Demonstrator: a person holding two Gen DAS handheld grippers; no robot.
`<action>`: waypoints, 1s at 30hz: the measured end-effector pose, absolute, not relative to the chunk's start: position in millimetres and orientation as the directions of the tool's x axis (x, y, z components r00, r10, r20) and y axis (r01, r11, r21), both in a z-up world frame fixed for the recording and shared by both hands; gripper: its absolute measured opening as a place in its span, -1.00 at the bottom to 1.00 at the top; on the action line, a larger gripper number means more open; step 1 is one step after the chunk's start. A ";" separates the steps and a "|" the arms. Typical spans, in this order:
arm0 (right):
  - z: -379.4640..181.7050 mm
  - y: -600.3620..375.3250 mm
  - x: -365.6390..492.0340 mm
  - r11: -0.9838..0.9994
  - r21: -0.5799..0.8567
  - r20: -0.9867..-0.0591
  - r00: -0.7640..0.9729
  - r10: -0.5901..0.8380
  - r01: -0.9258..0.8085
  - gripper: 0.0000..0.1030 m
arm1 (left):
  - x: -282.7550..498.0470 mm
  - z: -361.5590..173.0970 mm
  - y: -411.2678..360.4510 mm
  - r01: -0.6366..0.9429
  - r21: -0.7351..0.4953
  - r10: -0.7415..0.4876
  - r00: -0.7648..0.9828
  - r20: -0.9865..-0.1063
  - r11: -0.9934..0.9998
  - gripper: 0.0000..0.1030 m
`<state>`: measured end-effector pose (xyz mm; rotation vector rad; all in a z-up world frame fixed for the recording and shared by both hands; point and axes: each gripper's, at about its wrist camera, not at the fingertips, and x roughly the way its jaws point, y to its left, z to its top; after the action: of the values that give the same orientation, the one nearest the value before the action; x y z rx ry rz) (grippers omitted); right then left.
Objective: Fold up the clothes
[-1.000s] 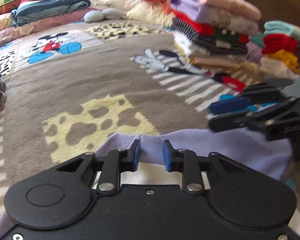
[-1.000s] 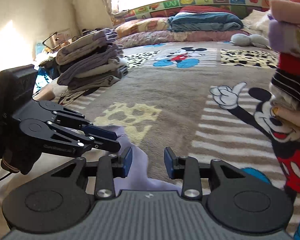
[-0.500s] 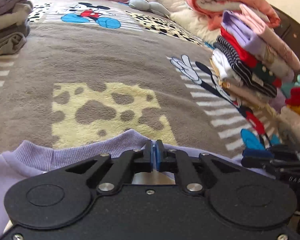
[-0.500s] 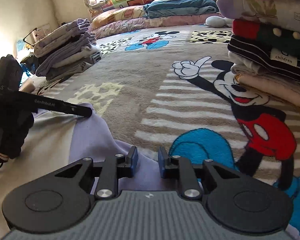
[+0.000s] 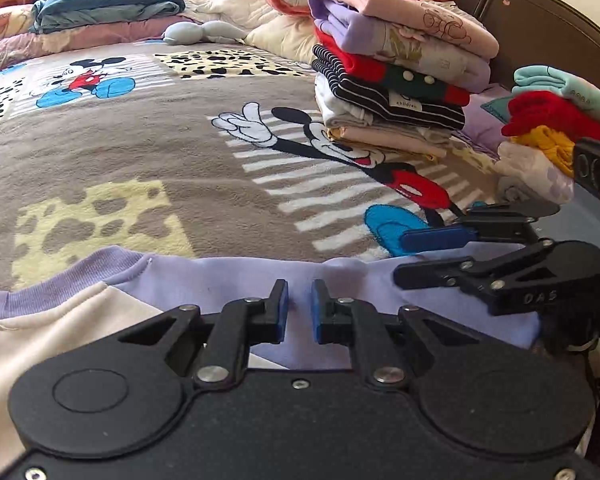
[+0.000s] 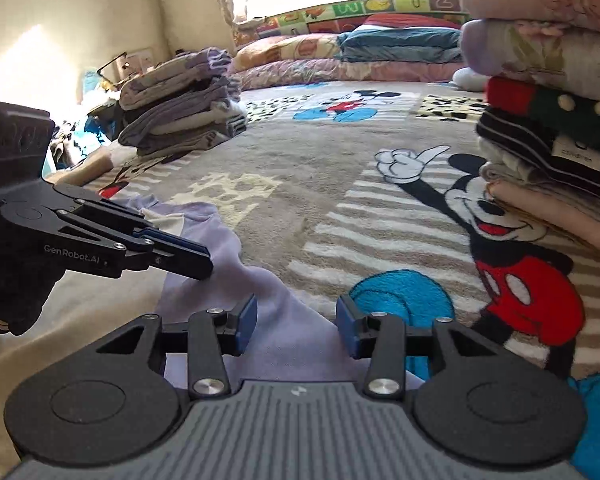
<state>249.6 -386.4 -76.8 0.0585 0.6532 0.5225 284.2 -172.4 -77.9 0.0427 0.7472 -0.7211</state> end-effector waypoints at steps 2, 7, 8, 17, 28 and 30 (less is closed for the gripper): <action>-85.6 -379.6 258.7 0.868 0.219 -0.614 0.629 0.477 -0.445 -0.13 | 282.9 -77.3 -174.9 0.621 -0.210 -0.590 0.504 -0.631 0.755 -0.85; -81.9 -413.3 251.9 0.873 0.336 -0.601 0.633 0.488 -0.355 -0.93 | 298.8 -90.7 -179.0 0.564 -0.164 -0.502 0.520 -0.691 0.809 -0.85; -81.5 -419.0 248.5 0.881 0.328 -0.602 0.643 0.473 -0.341 -0.96 | 302.9 -93.3 -173.9 0.542 -0.203 -0.515 0.519 -0.682 0.816 -0.85; -61.8 -467.8 220.3 0.879 0.370 -0.530 0.710 0.465 -0.300 -0.35 | 281.9 -81.3 -177.1 0.599 -0.223 -0.588 0.526 -0.614 0.769 -0.77; -89.4 -533.4 168.2 0.870 0.482 -0.519 0.765 0.381 -0.107 0.32 | 265.5 -78.4 -186.3 0.566 -0.262 -0.586 0.522 -0.620 0.782 -0.50; -95.9 -544.8 159.6 0.841 0.536 -0.492 0.784 0.378 -0.069 0.31 | 265.6 -85.7 -190.0 0.552 -0.258 -0.567 0.514 -0.643 0.793 -0.50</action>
<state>159.6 -544.8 -95.9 0.5231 0.6281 0.2532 265.6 -190.0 -85.7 -0.0218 0.7814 -0.6724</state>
